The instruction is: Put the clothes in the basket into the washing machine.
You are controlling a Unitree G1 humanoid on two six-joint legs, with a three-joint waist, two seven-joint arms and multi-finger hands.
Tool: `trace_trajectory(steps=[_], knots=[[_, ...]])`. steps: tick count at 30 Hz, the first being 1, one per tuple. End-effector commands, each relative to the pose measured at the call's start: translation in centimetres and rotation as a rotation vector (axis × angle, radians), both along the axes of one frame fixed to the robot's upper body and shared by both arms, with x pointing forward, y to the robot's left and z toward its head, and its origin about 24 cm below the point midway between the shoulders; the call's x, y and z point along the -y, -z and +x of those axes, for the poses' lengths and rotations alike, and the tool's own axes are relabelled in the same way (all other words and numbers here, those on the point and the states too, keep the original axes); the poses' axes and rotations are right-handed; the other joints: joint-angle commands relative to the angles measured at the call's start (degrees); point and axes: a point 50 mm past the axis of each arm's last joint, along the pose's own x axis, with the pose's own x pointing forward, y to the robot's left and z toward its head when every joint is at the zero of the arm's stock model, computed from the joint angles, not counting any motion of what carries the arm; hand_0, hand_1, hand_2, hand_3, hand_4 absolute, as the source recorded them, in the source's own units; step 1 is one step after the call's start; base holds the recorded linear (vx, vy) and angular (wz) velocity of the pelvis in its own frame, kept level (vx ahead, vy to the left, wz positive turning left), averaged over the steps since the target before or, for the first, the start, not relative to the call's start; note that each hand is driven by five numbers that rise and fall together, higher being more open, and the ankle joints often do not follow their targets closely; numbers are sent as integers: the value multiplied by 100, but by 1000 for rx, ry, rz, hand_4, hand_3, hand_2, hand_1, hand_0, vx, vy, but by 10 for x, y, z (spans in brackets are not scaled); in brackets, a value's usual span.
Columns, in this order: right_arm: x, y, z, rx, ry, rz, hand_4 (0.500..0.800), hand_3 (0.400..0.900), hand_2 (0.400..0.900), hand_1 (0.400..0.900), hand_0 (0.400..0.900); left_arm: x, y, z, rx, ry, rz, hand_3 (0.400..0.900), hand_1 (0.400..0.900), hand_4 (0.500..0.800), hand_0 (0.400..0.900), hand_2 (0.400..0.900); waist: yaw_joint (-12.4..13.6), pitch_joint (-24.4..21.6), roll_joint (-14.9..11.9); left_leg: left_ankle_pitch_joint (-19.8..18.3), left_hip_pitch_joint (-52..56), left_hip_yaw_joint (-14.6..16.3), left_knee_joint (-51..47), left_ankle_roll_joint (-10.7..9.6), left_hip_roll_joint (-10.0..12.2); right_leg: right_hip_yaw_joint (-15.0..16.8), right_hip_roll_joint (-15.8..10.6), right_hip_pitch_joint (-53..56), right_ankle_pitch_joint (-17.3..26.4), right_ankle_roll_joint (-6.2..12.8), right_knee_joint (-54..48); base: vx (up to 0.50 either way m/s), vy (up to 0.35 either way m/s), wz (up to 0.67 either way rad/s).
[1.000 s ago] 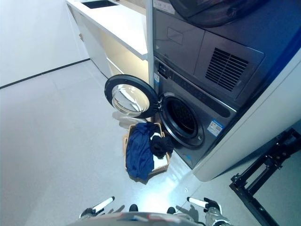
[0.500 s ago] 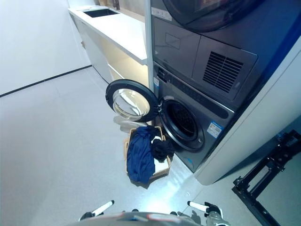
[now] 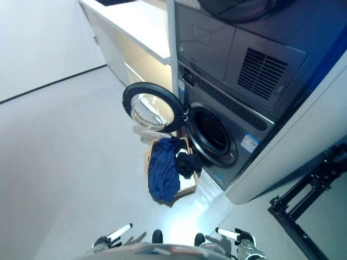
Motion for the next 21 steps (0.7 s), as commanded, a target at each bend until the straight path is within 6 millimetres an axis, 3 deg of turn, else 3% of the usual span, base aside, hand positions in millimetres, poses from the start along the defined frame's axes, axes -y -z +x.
trace_trajectory(steps=[1,5,10,14,17,21], knots=[[21,-17,36,125,-11,-72,800,900,900,900,900,2,-2,10,36,-21,2,900,900,800,900,900,97,439,-91,-597,-488,14,1864,92,-338,-17,34,-49,-890,114,868,0,-143,11],[24,-19,40,133,-15,-84,800,900,900,900,900,4,0,6,24,-43,-5,900,900,800,900,900,106,452,-44,-662,-761,37,1341,195,-454,-19,39,-22,-966,123,845,65,-35,2],[26,-20,41,128,-37,-102,800,900,900,900,900,7,3,-5,-3,-59,-5,900,900,800,900,900,151,371,72,93,-684,-207,-457,115,-389,40,171,258,-1019,199,568,203,94,-10],[25,-20,41,126,-43,-101,800,900,900,900,900,8,4,-9,-13,-61,-3,900,900,800,900,900,228,306,21,369,-683,-128,-752,28,-225,217,154,601,-1073,288,290,339,258,-31],[17,-17,41,125,-43,-79,800,900,900,900,900,2,3,-10,-21,-66,14,900,900,800,900,900,313,217,-144,170,-625,-13,-598,207,-267,300,-54,658,-1088,409,294,312,315,-30],[-2,-18,55,162,-75,-32,800,900,900,900,900,-13,-7,13,40,-38,59,900,900,800,900,900,433,225,-444,-214,-678,138,-298,464,-302,420,-220,125,-1040,637,1169,226,306,-24]])
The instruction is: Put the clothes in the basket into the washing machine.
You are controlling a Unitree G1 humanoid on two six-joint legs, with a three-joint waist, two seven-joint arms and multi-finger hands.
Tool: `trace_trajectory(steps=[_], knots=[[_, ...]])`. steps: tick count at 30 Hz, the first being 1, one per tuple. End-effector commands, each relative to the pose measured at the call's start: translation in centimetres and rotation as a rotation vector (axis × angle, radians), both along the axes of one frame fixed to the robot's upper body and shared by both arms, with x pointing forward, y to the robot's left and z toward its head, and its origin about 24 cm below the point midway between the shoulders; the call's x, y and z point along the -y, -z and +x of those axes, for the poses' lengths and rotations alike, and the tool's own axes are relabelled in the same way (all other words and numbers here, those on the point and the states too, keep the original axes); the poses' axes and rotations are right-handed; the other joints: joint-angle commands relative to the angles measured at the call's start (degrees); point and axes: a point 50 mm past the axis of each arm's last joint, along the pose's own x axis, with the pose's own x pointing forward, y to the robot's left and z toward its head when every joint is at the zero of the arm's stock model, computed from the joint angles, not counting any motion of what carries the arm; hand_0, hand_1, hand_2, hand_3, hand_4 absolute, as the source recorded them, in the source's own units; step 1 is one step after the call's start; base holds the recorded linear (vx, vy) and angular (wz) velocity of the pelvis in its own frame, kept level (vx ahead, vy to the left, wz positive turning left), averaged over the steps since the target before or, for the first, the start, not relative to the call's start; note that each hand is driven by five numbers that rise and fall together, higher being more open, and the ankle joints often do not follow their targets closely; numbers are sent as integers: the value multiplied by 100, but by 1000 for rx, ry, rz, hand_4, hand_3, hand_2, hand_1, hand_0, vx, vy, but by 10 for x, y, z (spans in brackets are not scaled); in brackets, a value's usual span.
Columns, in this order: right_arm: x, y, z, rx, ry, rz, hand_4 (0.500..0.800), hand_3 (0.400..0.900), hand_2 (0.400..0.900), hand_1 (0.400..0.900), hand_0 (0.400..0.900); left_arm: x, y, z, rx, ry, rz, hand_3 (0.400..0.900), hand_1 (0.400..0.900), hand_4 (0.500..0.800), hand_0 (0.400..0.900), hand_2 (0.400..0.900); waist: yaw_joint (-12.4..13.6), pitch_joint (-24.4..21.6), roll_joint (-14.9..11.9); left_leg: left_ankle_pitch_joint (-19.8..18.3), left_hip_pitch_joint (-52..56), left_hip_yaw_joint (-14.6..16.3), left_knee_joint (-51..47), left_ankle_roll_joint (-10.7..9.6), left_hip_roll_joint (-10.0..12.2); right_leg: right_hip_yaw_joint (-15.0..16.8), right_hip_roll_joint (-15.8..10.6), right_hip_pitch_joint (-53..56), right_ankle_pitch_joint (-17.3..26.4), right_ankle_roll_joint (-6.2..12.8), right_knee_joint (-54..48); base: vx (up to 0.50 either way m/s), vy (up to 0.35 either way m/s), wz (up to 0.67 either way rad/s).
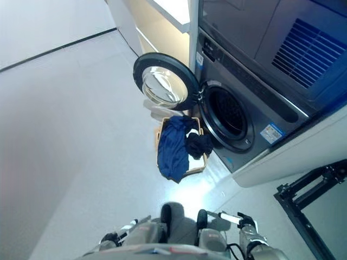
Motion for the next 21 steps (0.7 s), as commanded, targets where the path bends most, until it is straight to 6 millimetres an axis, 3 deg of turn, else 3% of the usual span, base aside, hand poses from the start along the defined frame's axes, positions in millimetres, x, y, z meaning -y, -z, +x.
trace_trajectory(steps=[1,4,7,9,11,15,17,21], knots=[[-1,-12,30,109,-46,-23,800,900,900,900,900,-25,-12,22,68,15,87,900,900,800,900,900,49,-162,-211,-123,-709,-228,214,-175,81,-24,-22,280,-1078,375,1518,161,291,-9],[-13,-16,42,160,-66,11,800,900,900,900,900,-33,-17,31,83,31,117,900,900,800,900,900,-39,-14,-244,-232,-446,-210,126,-20,39,-63,-126,-324,-519,459,2701,134,265,-9],[-20,-19,51,194,-79,35,800,900,900,900,900,-37,-21,39,102,45,131,900,900,800,900,900,-104,95,-166,-279,-160,-211,-52,26,31,-209,-117,-732,-465,306,2963,136,217,-4],[-21,-22,57,213,-87,38,800,900,900,900,900,-35,-23,46,115,57,134,900,900,800,900,900,-164,189,-118,-298,-24,-200,-136,-15,46,-229,112,-969,-682,253,2250,102,69,7],[-20,-22,58,213,-93,33,800,900,900,900,900,-34,-24,48,117,66,129,900,900,800,900,900,-184,220,-112,-330,33,-215,-156,-36,41,-175,184,-934,-632,280,1711,112,2,13],[-18,-22,57,207,-98,20,800,900,900,900,900,-29,-22,49,117,75,121,900,900,800,900,900,-221,209,-124,-453,183,-278,-152,-58,-24,310,201,-984,-102,461,452,162,-50,18],[-18,-22,56,201,-112,17,800,900,900,900,900,-29,-21,47,109,77,117,900,900,800,900,900,-262,200,-128,-530,268,-374,-101,-82,-72,540,245,-1026,4,496,378,203,-144,39],[-12,-21,52,181,-142,-5,800,900,900,900,900,-21,-16,38,96,57,87,900,900,800,900,900,-270,35,-49,-606,472,-525,-206,-143,-69,473,218,-799,4,417,392,219,-208,33]])
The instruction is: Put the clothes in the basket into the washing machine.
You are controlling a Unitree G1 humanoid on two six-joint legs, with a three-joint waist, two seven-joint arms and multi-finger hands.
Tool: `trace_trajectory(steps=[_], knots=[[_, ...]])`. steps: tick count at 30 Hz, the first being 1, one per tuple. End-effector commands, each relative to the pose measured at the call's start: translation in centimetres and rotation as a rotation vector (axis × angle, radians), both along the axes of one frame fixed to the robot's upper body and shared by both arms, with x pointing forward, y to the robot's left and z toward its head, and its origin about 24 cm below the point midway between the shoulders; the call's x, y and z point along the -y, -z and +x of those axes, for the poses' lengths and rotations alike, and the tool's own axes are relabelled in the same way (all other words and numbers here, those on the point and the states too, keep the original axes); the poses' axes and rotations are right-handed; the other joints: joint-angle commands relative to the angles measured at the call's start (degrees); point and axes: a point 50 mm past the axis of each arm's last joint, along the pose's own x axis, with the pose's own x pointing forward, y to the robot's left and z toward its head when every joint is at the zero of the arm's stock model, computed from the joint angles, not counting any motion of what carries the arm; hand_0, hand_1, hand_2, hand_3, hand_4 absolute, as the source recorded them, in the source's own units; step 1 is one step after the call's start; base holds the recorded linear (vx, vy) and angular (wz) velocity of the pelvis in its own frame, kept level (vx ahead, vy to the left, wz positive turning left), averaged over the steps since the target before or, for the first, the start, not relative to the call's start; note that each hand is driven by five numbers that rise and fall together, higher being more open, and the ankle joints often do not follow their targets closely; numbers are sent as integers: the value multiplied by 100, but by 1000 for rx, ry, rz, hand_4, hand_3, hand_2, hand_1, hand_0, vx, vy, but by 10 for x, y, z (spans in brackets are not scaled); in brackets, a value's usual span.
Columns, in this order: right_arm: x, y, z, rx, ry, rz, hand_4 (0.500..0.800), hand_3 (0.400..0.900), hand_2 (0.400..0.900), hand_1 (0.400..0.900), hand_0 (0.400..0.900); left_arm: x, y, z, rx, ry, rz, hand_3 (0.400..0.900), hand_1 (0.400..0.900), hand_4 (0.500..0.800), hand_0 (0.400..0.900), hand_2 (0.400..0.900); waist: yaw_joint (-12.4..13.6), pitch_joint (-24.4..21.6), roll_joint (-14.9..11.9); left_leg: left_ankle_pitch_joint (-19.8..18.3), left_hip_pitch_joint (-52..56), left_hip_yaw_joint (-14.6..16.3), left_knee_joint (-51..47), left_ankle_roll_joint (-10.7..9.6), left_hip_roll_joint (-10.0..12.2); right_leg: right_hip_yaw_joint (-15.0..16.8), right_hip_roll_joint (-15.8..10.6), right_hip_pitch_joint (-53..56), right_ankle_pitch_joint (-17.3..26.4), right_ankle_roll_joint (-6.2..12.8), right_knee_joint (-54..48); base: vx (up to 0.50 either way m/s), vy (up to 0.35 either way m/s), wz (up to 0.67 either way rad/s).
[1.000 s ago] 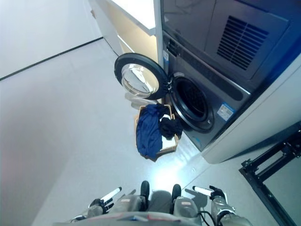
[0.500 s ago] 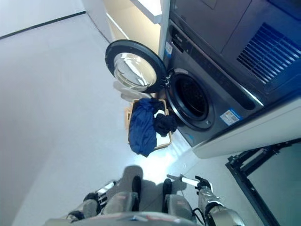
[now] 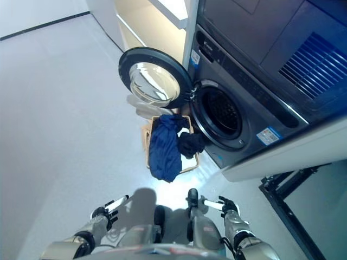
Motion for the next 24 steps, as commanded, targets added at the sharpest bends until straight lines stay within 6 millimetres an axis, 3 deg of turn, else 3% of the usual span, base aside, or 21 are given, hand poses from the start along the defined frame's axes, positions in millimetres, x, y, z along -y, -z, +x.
trace_trajectory(steps=[1,6,8,9,10,11,13,14,15,16,18,20,21,24], knots=[[18,-18,32,109,-52,-76,800,900,900,900,900,7,6,-11,-30,-3,-13,900,900,800,900,900,-80,-132,218,-462,-196,-222,271,-431,294,165,276,-181,-108,94,561,212,-284,43],[24,-37,60,195,-186,-180,800,900,900,900,900,22,8,-5,-15,-2,-47,900,900,800,900,900,-165,-25,476,-341,-457,-380,360,-594,321,-250,200,-252,-345,-29,755,91,-220,67],[24,-52,79,274,-224,-209,800,900,900,900,900,30,6,4,1,30,-51,900,900,800,900,900,-260,48,627,-224,-660,-98,311,-618,337,-468,85,-348,-360,-19,777,-5,-56,50],[16,-73,106,368,-331,-251,800,900,900,900,900,34,3,12,27,58,-48,900,900,800,900,900,-271,101,725,-175,-772,86,278,-643,335,-544,65,-476,-347,-6,791,10,-28,13],[16,-73,106,368,-331,-252,800,900,900,900,900,34,3,13,28,58,-48,900,900,800,900,900,-268,98,725,-175,-777,90,277,-643,336,-539,66,-486,-348,-6,797,42,-31,-25],[1,-99,135,482,-453,-302,800,900,900,900,900,33,-2,22,65,59,-35,900,900,800,900,900,-261,147,763,-148,-884,130,240,-628,352,-469,125,-635,-320,-5,813,30,-15,-21],[-3,-110,145,527,-470,-313,800,900,900,900,900,32,-5,27,85,52,-30,900,900,800,900,900,-241,188,758,-118,-950,174,227,-627,367,-450,138,-708,-305,-2,827,20,-12,-18],[-10,-122,155,574,-497,-324,800,900,900,900,900,31,-8,33,106,47,-25,900,900,800,900,900,-215,262,748,-94,-996,185,213,-621,372,-427,155,-784,-299,-2,857,-24,14,-13],[-21,-146,174,665,-547,-355,800,900,900,900,900,29,-16,48,167,23,-15,900,900,800,900,900,-158,434,716,-39,-1158,195,175,-621,378,-400,176,-978,-282,-5,910,-28,21,-9],[-21,-146,174,665,-547,-355,800,900,900,900,900,29,-17,48,168,22,-15,900,900,800,900,900,-156,429,714,-39,-1169,197,179,-621,377,-397,176,-992,-284,-5,918,-49,26,-2],[-32,-176,194,773,-574,-393,800,900,900,900,900,24,-32,72,267,-23,-8,900,900,800,900,900,-61,696,599,37,-1482,151,219,-628,397,-422,189,-1330,-235,-7,1009,-49,25,7],[-32,-184,199,796,-566,-409,800,900,900,900,900,24,-39,80,304,-32,-3,900,900,800,900,900,-37,764,548,50,-1627,129,271,-629,410,-440,182,-1451,-210,-4,1036,-64,18,18],[-26,-212,212,885,-540,-470,800,900,900,900,900,18,-59,101,424,-61,16,900,900,800,900,900,29,1014,428,98,-1994,65,429,-644,434,-492,165,-1777,-167,1,1132,-111,14,33],[-12,-247,224,984,-492,-605,800,900,900,900,900,14,-84,124,540,-60,49,900,900,800,900,900,101,1248,313,143,-2506,-46,639,-686,427,-602,109,-2183,-118,8,1221,-73,18,27]])
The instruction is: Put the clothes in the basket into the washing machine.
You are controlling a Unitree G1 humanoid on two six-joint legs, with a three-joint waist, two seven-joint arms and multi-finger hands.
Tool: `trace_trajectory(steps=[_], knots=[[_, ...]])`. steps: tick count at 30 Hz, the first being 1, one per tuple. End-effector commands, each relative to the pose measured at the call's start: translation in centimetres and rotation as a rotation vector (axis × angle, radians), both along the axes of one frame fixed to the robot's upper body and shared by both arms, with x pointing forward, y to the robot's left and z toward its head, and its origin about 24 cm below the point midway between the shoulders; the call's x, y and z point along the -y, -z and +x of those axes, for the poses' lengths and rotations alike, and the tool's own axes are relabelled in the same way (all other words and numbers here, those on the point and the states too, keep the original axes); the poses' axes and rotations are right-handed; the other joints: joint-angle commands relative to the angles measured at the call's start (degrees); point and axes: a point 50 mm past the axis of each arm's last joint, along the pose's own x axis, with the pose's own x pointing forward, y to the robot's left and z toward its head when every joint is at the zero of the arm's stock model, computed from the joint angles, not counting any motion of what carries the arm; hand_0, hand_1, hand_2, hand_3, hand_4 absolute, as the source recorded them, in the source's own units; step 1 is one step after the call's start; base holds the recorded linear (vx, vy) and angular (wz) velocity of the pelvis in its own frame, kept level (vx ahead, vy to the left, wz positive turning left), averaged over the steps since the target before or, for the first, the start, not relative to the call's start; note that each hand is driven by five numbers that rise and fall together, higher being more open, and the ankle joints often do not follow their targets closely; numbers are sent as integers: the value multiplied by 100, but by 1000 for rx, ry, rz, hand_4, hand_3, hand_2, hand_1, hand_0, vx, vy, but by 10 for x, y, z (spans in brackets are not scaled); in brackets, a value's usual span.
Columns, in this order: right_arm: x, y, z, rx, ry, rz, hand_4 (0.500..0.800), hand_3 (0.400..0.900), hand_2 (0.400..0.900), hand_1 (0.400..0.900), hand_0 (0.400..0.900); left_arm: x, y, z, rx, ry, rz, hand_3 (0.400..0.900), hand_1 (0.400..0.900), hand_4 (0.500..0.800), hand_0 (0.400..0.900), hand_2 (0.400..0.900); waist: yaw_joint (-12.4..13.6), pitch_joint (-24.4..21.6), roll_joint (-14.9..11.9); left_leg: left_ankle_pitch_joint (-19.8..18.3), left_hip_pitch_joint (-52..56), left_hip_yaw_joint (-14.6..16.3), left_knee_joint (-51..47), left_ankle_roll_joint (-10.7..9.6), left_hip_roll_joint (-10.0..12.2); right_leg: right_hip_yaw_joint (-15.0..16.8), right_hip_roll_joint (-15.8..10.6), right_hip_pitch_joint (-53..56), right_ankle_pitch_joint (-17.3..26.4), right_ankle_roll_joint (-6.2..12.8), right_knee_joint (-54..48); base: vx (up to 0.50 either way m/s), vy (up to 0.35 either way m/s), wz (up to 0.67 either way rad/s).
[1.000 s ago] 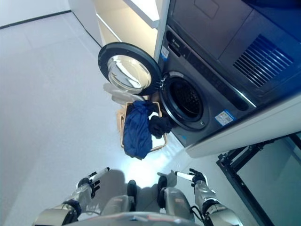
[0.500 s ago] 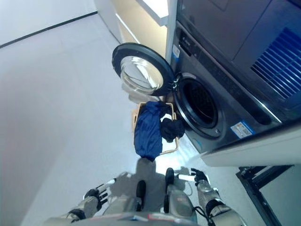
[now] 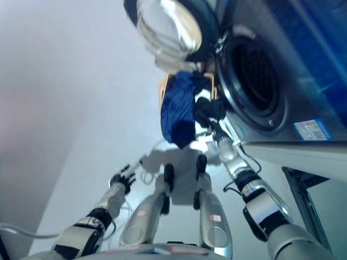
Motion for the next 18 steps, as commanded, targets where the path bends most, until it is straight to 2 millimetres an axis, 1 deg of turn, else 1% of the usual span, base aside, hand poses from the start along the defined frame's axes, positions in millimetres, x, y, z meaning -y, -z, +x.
trace_trajectory(steps=[1,2,4,5,6,7,9,13,16,17,18], knots=[[4,-55,17,264,23,-48,800,900,900,900,900,-26,-15,4,59,-76,87,900,900,800,900,900,78,45,-99,71,-25,-60,-311,-141,91,46,-29,-507,-978,630,1137,-67,50,27],[21,-84,25,365,84,-109,800,900,900,900,900,-32,-39,21,170,-115,103,900,900,800,900,900,133,257,-155,93,-339,-126,-202,-153,83,-10,-65,-773,-948,647,1215,-69,42,25],[27,-106,29,438,125,-132,800,900,900,900,900,-32,-61,35,268,-136,106,900,900,800,900,900,170,365,-195,97,-664,-192,-80,-164,65,-54,-97,-1060,-931,651,1306,-59,35,28],[31,-118,32,471,149,-154,800,900,900,900,900,-34,-64,39,263,-141,107,900,900,800,900,900,186,365,-205,78,-862,-221,28,-169,44,-66,-113,-1225,-937,648,1376,-22,21,16],[31,-119,33,474,149,-154,800,900,900,900,900,-34,-65,40,265,-142,107,900,900,800,900,900,180,365,-205,69,-899,-224,59,-169,41,-68,-118,-1257,-942,648,1398,-24,25,10],[32,-128,35,495,162,-155,800,900,900,900,900,-36,-69,44,278,-159,106,900,900,800,900,900,189,365,-214,47,-1071,-249,169,-174,25,-69,-132,-1410,-960,645,1479,-32,16,10],[38,-153,39,562,199,-168,800,900,900,900,900,-38,-91,55,362,-175,112,900,900,800,900,900,229,365,-221,-65,-1564,-299,548,-145,-29,-82,-179,-1860,-1039,640,1806,-58,26,16],[45,-181,40,649,255,-167,800,900,900,900,900,-32,-125,71,496,-154,118,900,900,800,900,900,269,365,-123,-289,-2444,-413,1315,-68,-154,-156,-305,-2606,-1241,614,2479,-76,20,20],[49,-207,39,723,276,-156,800,900,900,900,900,-28,-148,77,594,-139,118,900,900,800,900,900,309,365,-46,-577,-3143,-459,2155,17,-257,-183,-435,-3240,-1517,579,3277,-87,33,18],[52,-212,39,729,285,-152,800,900,900,900,900,-28,-151,78,603,-134,116,900,900,800,900,900,313,365,-27,-685,-3384,-483,2470,39,-292,-181,-469,-3442,-1613,559,3556,-115,44,16],[57,-222,38,747,299,-150,800,900,900,900,900,-27,-160,79,646,-133,118,900,900,800,900,900,327,365,8,-754,-3678,-508,2784,68,-326,-162,-507,-3721,-1681,534,3869,-76,30,13]])
